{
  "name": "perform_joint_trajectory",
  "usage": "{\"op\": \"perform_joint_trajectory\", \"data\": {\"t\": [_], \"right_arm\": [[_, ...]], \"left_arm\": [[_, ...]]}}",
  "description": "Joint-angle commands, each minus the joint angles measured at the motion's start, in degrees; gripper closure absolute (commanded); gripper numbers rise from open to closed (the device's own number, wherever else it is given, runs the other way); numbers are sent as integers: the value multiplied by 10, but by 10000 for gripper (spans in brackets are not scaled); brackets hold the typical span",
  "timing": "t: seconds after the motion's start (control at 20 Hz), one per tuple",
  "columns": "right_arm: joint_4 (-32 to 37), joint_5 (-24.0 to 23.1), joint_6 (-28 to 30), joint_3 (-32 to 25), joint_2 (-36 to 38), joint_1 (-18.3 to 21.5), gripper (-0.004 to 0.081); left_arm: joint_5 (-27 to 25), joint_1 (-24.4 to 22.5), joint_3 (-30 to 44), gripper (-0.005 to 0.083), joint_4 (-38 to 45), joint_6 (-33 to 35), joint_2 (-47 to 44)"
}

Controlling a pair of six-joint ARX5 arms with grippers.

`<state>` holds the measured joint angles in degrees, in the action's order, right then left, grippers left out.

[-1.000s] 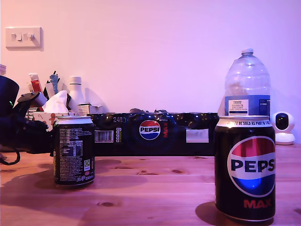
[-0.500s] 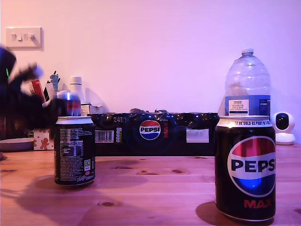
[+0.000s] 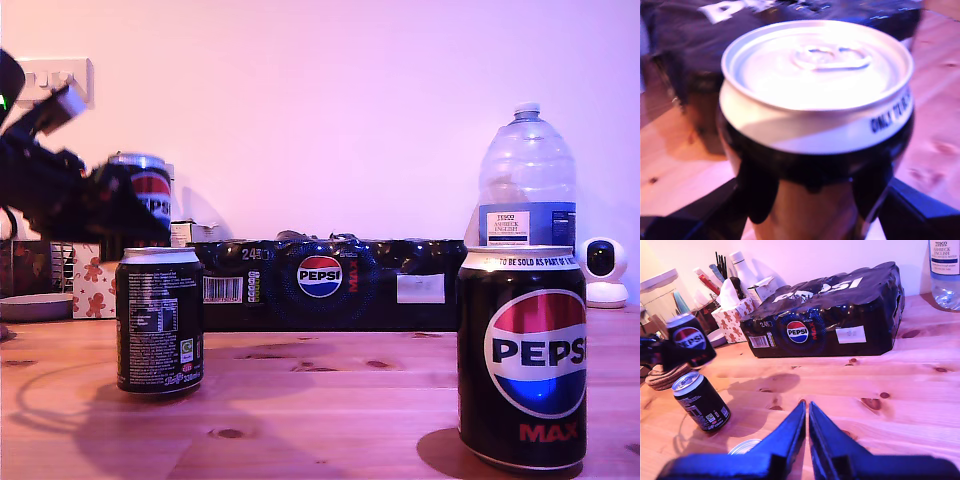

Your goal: Stack up the Pepsi cans on top of each other

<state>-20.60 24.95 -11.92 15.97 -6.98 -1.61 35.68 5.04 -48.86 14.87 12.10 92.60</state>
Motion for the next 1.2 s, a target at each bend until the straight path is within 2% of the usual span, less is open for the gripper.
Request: {"op": "perform_joint_trajectory", "data": {"t": [0.0, 0.3, 0.65, 0.85, 1.15], "right_arm": [[5, 0, 3, 7, -3, -3, 780], [5, 0, 3, 7, -3, -3, 780], [5, 0, 3, 7, -3, -3, 780], [5, 1, 3, 7, -3, -3, 780], [5, 2, 3, 7, -3, -3, 780]], "left_arm": [[7, 11, -2, 364, 3, 15, -33], [7, 29, 3, 364, -46, 14, -92], [0, 37, 81, 364, -25, -3, -192], [-2, 58, 115, 364, -24, -8, -243], [-9, 89, 122, 364, -15, -7, -246]]}}
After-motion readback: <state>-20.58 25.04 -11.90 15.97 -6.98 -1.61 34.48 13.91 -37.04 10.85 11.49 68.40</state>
